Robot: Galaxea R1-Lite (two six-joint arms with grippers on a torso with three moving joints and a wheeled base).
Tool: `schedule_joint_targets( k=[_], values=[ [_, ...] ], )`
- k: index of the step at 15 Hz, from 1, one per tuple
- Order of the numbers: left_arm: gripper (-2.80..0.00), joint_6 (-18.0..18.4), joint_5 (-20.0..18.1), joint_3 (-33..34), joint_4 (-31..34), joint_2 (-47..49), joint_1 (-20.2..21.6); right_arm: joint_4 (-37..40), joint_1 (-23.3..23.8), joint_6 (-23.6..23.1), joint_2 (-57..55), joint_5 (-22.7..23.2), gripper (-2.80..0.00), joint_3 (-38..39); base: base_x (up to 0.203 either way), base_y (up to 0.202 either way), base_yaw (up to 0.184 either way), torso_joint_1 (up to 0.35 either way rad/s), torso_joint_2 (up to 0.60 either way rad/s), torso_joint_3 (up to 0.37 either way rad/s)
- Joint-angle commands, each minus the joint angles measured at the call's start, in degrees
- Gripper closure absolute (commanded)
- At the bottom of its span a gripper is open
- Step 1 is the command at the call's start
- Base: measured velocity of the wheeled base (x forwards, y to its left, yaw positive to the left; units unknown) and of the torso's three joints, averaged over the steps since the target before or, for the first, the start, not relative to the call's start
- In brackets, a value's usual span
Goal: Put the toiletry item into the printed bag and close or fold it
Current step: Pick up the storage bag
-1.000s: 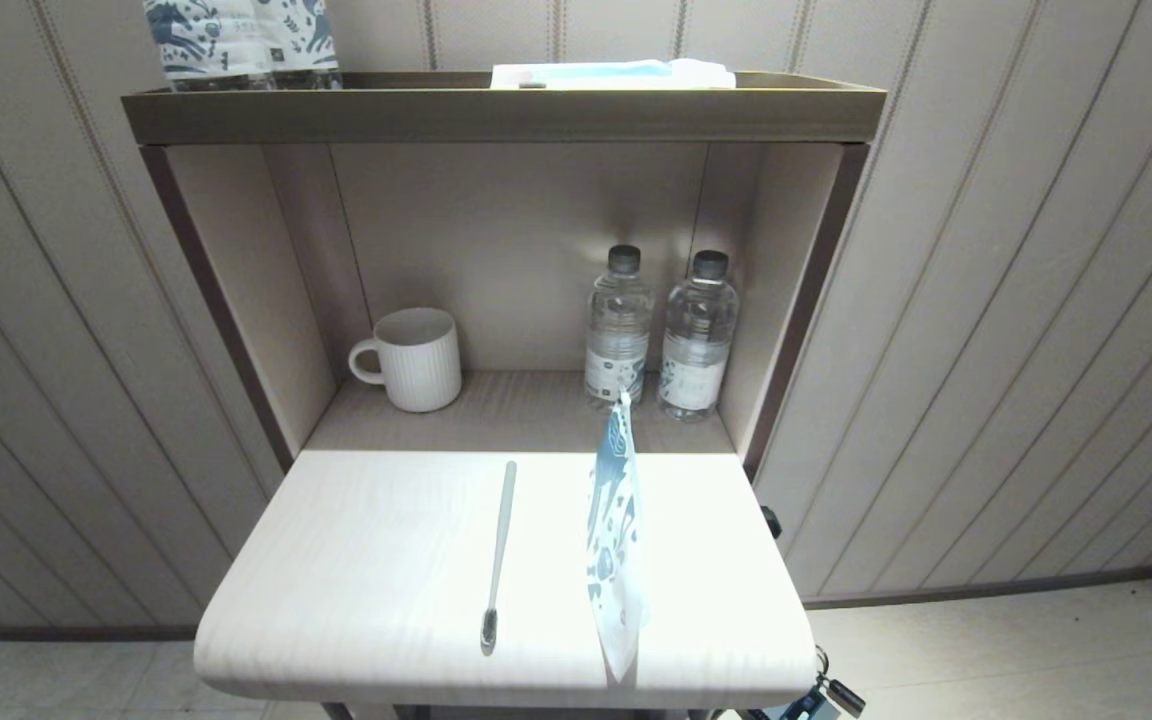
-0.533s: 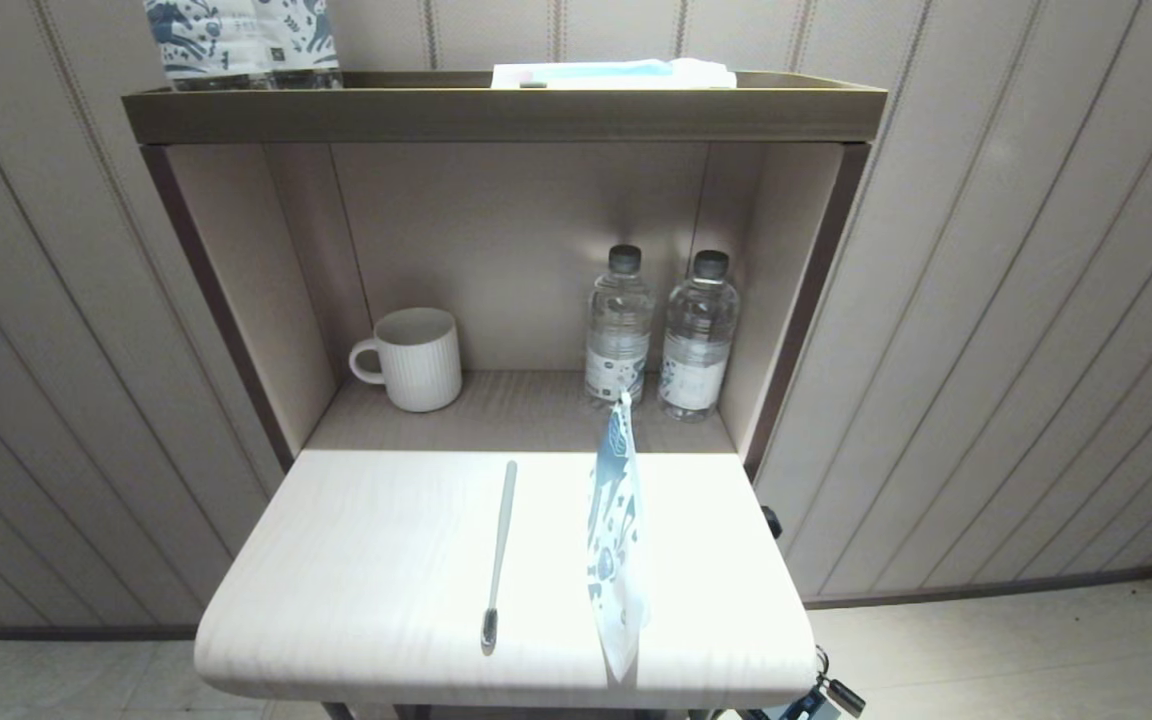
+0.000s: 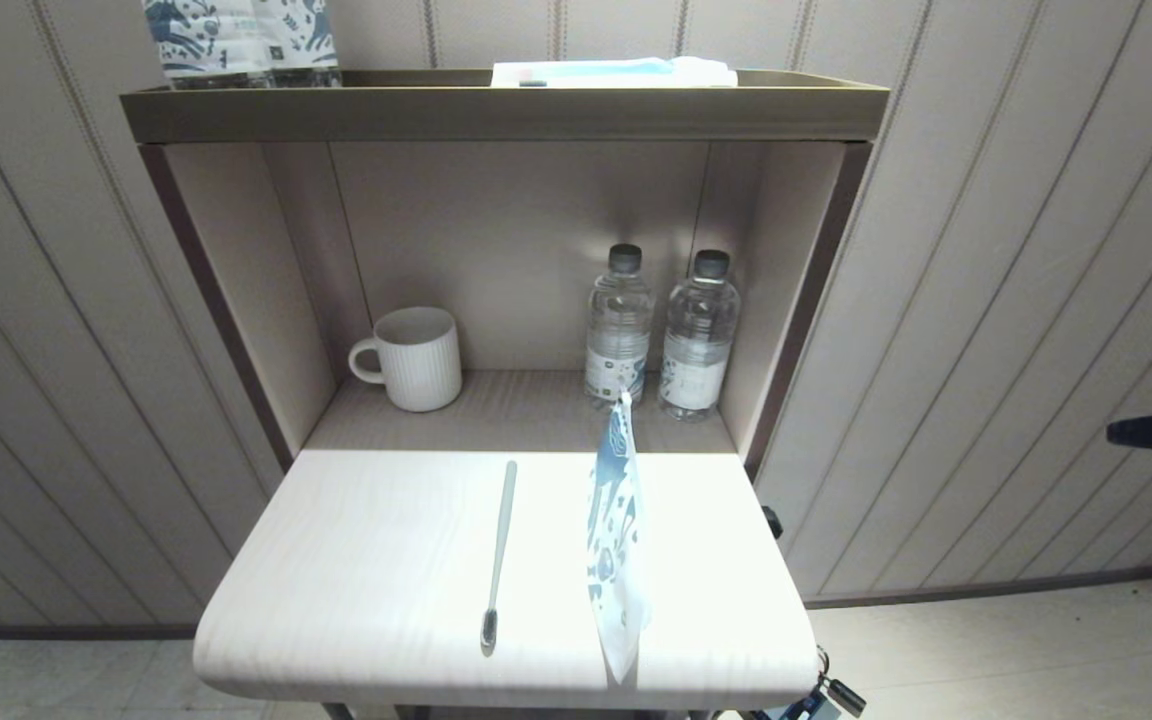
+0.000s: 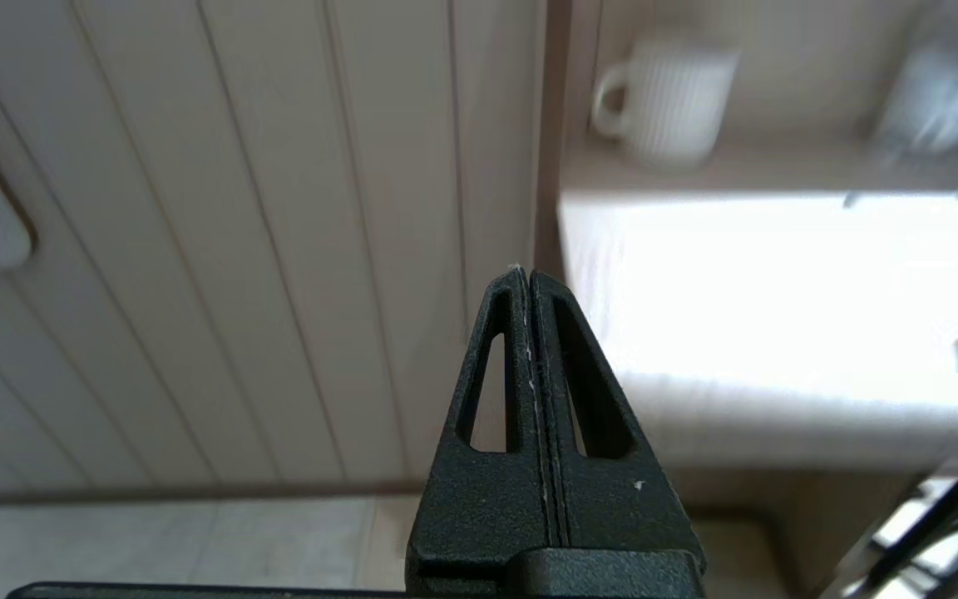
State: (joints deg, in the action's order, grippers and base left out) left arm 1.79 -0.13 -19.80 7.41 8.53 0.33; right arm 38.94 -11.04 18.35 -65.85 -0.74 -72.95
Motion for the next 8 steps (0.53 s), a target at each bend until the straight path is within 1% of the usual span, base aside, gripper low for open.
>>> schedule_joint_targets(
  k=[1,3,4,5,6,8],
  values=[
    [0.0,-0.5,-1.0,-10.0,1.2,14.2,0.1,0.8,-1.3,0.2,-1.5,0.0,0.0,-0.7,0.0,0.0,0.0,0.0,0.0,0.0],
    [0.0,-1.2,-4.7,-20.2,4.1,27.2,-0.1,2.7,-3.4,1.4,-2.5,0.0,0.0,-2.4,0.0,0.0,0.0,0.0,0.0,0.0],
    [0.0,-1.7,-7.5,-26.3,7.3,33.3,-1.1,3.0,-5.1,2.8,-2.8,-0.1,0.0,-3.2,0.0,0.0,0.0,0.0,0.0,0.0],
    [0.0,-3.1,-10.1,-32.9,11.7,38.1,-3.8,3.5,-7.0,3.6,-2.9,-0.2,0.0,-3.8,0.0,0.0,0.0,0.0,0.0,0.0],
    [0.0,-5.3,-11.6,-37.4,16.2,41.3,-8.7,4.7,-8.2,4.1,-3.5,-0.4,0.0,-4.5,0.0,0.0,0.0,0.0,0.0,0.0],
    [0.0,-11.9,-13.2,-45.7,25.1,48.8,-23.8,5.7,-8.8,4.4,-4.8,-0.5,0.0,-5.1,0.0,0.0,0.0,0.0,0.0,0.0]
  ],
)
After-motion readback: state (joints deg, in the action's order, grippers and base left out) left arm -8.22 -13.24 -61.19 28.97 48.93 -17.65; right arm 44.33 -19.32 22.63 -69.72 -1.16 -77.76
